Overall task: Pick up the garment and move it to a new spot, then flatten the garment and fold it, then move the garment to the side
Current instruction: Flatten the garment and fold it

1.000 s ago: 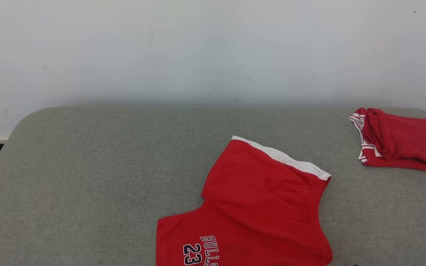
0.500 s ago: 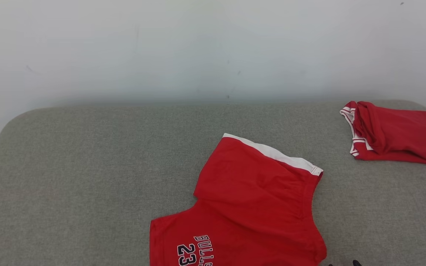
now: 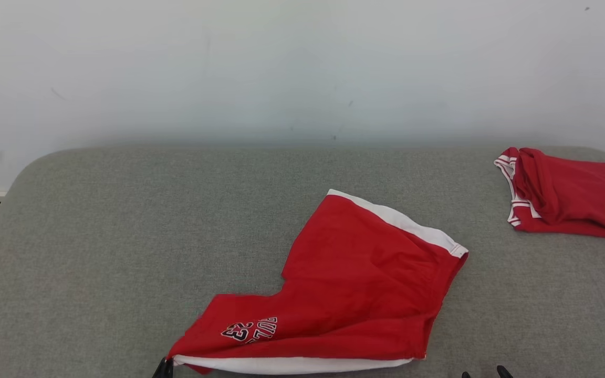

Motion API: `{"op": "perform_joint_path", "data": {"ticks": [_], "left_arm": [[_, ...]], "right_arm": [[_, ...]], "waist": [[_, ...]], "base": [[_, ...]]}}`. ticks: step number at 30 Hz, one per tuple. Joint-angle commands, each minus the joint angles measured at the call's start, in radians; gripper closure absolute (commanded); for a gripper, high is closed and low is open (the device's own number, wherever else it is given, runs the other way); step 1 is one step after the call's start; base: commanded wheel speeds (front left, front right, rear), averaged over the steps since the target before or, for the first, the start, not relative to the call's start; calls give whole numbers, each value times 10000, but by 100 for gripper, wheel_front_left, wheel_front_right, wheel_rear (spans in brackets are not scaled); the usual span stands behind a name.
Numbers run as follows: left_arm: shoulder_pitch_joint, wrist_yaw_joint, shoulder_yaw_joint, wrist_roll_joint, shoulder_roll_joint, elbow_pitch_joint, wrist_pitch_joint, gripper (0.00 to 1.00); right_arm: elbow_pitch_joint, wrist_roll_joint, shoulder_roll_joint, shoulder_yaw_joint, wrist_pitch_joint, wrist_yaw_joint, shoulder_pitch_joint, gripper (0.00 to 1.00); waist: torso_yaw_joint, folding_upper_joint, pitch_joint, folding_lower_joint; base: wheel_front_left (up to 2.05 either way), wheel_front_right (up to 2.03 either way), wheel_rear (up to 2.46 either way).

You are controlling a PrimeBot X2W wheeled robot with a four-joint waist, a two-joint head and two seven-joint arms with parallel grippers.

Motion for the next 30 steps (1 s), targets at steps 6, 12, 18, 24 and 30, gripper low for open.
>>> {"op": "perform_joint_path", "data": {"ticks": [6, 12, 18, 24, 30], "left_arm": [[-201, -161, 40, 236, 58, 317, -30, 100], [-322, -212, 21, 336, 4, 781, -30, 64], [-110, -254, -38, 343, -45, 889, -30, 0], [132, -235, -140, 382, 99, 920, -30, 0], [-112, -229, -584, 178, 369, 1220, -30, 0]], "right_arm": [[43, 73, -49, 302, -1, -28, -176, 0], [126, 168, -218, 687, -1, -28, -211, 0], [134, -15, -528, 1269, -1, -28, -310, 0], [207, -192, -823, 1684, -1, -28, -574, 0], [579, -253, -1328, 2544, -1, -28, -1253, 0]], "waist": [[-32, 0, -18, 0], [-16, 0, -53, 0], [51, 0, -85, 0], [90, 0, -90, 0], [111, 0, -38, 0]], "base": [[0, 0, 0], [0, 0, 0], [0, 0, 0], [0, 0, 0], [0, 0, 0]]}}
